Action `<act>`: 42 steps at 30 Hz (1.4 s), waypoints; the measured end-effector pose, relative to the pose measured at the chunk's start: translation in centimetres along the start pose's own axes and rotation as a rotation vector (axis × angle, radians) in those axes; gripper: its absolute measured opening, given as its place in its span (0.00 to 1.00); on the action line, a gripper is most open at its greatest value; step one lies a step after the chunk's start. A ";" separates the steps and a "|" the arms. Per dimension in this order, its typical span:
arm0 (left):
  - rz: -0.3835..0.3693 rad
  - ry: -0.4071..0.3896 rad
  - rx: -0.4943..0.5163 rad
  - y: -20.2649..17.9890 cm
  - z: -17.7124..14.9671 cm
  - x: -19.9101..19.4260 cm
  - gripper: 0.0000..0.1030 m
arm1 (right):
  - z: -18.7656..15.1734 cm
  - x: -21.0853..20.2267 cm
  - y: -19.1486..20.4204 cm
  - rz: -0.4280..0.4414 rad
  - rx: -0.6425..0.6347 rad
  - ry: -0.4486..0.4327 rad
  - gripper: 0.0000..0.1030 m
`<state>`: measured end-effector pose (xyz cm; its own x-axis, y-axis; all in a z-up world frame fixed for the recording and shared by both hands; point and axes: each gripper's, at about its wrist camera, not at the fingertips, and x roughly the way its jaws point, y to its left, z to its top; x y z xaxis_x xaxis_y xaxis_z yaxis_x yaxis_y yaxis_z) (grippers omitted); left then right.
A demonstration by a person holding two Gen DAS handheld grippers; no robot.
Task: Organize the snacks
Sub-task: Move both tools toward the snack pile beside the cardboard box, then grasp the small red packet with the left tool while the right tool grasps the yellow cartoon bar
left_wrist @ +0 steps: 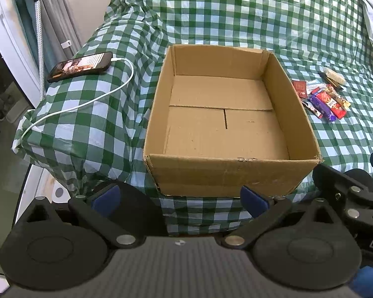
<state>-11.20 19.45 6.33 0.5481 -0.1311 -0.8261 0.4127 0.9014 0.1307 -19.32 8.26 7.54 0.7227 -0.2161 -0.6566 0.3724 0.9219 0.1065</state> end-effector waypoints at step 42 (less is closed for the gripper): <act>-0.225 0.114 0.198 -21.7 18.0 10.5 1.00 | 3.7 11.7 -29.1 -0.317 0.300 -0.040 1.00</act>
<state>-1.29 -8.88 4.67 0.3467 -0.2607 -0.9010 0.6536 0.7561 0.0328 -19.54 -22.30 -0.54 0.5656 -0.4909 -0.6626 0.7277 0.6751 0.1211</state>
